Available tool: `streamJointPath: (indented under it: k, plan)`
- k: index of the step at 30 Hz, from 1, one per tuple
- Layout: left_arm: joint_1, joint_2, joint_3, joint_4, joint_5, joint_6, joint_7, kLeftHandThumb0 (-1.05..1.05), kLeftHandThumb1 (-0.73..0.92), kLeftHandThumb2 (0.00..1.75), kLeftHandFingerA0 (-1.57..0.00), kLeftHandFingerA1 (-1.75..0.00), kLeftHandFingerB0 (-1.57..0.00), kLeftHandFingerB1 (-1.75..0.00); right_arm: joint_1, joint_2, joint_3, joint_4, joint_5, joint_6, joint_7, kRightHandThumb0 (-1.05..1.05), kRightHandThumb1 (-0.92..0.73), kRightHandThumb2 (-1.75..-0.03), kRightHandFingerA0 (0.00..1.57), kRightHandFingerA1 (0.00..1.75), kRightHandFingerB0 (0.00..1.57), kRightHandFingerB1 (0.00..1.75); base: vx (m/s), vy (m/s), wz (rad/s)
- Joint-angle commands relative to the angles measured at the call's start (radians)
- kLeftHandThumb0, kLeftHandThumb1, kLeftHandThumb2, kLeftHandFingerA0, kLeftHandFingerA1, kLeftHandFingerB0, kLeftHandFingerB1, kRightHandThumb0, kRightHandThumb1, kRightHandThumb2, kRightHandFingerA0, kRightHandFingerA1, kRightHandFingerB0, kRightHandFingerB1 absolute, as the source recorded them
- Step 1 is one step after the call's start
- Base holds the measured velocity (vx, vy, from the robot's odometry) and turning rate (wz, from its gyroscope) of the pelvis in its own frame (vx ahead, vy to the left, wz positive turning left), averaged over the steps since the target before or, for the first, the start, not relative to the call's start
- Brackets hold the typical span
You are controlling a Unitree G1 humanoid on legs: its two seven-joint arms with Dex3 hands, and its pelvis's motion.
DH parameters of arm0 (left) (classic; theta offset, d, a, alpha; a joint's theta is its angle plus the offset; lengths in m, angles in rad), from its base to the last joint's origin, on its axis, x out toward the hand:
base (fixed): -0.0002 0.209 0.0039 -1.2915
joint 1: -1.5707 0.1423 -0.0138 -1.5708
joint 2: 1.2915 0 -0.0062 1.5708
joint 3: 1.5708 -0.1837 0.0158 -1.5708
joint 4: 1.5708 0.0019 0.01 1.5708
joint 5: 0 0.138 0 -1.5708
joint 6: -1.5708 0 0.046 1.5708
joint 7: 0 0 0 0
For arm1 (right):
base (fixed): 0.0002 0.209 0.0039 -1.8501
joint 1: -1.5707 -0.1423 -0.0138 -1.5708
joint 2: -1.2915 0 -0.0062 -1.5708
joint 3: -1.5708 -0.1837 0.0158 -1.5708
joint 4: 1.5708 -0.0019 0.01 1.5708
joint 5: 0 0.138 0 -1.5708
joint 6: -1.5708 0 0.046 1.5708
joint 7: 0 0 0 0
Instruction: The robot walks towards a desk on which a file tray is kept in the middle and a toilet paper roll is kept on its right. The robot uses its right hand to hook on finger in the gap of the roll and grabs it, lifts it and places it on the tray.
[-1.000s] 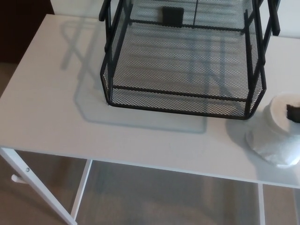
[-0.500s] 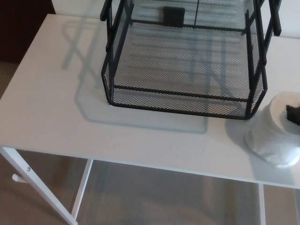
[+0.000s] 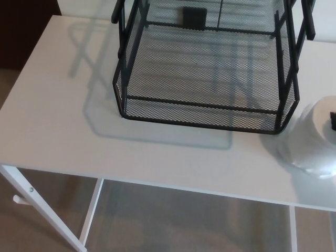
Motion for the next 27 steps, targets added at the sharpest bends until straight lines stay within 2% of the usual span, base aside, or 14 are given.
streamJointPath:
  k: [1,5,6,9,12,13,15,17,19,20,21,22,24,27]
  plan:
    - [0.029,0.015,0.002,-0.006,0.019,-0.038,0.015,-0.80,0.91,0.68,-0.21,-0.68,-0.15,-0.50,0.090,0.037,-0.167,-0.040,0.035,-0.037,-0.179,-0.15,-0.58,-0.79,0.96,1.43,0.97,0.71,0.00,0.000,0.00]
    - [0.046,0.025,-0.027,-0.015,0.047,-0.052,0.018,-0.81,0.92,0.70,-0.26,-0.69,-0.19,-0.51,0.105,0.045,-0.239,-0.069,0.052,-0.053,-0.145,-0.15,-0.60,-0.74,0.95,1.46,0.97,0.71,0.00,0.000,0.00]
    - [0.062,0.024,-0.011,-0.029,0.031,-0.052,0.012,-0.80,0.92,0.69,-0.23,-0.66,-0.18,-0.50,0.102,0.016,-0.305,-0.095,0.072,-0.055,-0.131,-0.15,-0.59,-0.65,0.96,1.51,0.98,0.69,0.00,0.000,0.00]
    - [0.065,0.018,0.006,-0.035,0.017,-0.031,0.012,-0.79,0.92,0.69,-0.23,-0.65,-0.17,-0.49,0.099,0.002,-0.375,-0.113,0.103,-0.067,-0.090,-0.13,-0.61,-0.65,0.95,1.52,0.98,0.72,0.00,0.000,0.00]
    - [0.070,0.016,0.011,-0.045,0.015,-0.023,0.009,-0.79,0.92,0.69,-0.23,-0.63,-0.17,-0.47,0.060,-0.041,-0.453,-0.120,0.133,-0.056,-0.050,-0.13,-0.59,-0.68,1.01,1.45,0.98,0.71,0.00,0.000,0.00]
    - [0.069,0.015,0.014,-0.047,0.015,-0.019,0.009,-0.79,0.92,0.68,-0.22,-0.64,-0.17,-0.47,0.024,-0.059,-0.492,-0.144,0.169,-0.009,0.007,-0.12,-0.60,-0.71,1.00,1.30,1.00,0.70,0.00,0.000,0.00]
    - [0.070,0.014,0.019,-0.043,0.018,-0.021,0.013,-0.78,0.92,0.68,-0.23,-0.63,-0.19,-0.47,-0.017,-0.082,-0.505,-0.140,0.173,-0.013,0.024,-0.14,-0.61,-0.73,1.01,1.18,0.98,0.71,0.00,0.000,0.00]
    - [0.072,0.013,0.021,-0.047,0.019,-0.015,0.016,-0.78,0.92,0.69,-0.23,-0.63,-0.18,-0.47,-0.047,-0.091,-0.516,-0.148,0.184,-0.005,0.042,-0.15,-0.63,-0.71,1.01,1.18,0.97,0.71,0.00,0.000,0.00]
    - [0.068,0.012,0.023,-0.050,0.018,-0.002,0.016,-0.78,0.92,0.68,-0.22,-0.63,-0.16,-0.46,-0.114,-0.106,-0.520,-0.148,0.202,0.006,0.060,-0.21,-0.61,-0.65,0.94,1.55,0.94,0.68,0.00,0.000,0.00]
    - [0.069,0.013,0.020,-0.054,0.022,0.001,0.015,-0.78,0.92,0.68,-0.22,-0.64,-0.16,-0.46,-0.156,-0.113,-0.512,-0.147,0.203,0.012,0.066,-0.22,-0.61,-0.66,0.94,1.60,0.93,0.71,0.00,0.000,0.00]
    - [0.068,0.013,0.018,-0.057,0.025,0.006,0.019,-0.77,0.92,0.69,-0.22,-0.64,-0.17,-0.47,-0.210,-0.117,-0.498,-0.135,0.209,0.003,0.069,-0.20,-0.58,-0.73,0.97,1.48,0.93,0.75,0.00,0.000,0.00]
    - [0.070,0.011,0.018,-0.058,0.026,0.006,0.024,-0.77,0.92,0.69,-0.22,-0.64,-0.17,-0.47,-0.232,-0.115,-0.494,-0.126,0.223,-0.011,0.072,-0.20,-0.58,-0.73,0.97,1.48,0.93,0.75,0.00,0.000,0.00]
    - [0.069,0.011,0.027,-0.059,0.016,0.014,0.019,-0.77,0.92,0.68,-0.21,-0.63,-0.16,-0.46,-0.297,-0.115,-0.473,-0.104,0.248,-0.063,0.075,-0.18,-0.57,-0.78,0.98,1.59,0.97,0.76,0.00,0.000,0.00]
    - [0.074,0.009,0.035,-0.074,0.009,0.020,0.014,-0.77,0.92,0.68,-0.20,-0.65,-0.16,-0.47,-0.393,-0.107,-0.418,-0.139,0.259,-0.047,0.127,-0.21,-0.60,-0.76,0.94,1.62,0.94,0.78,0.00,0.000,0.00]
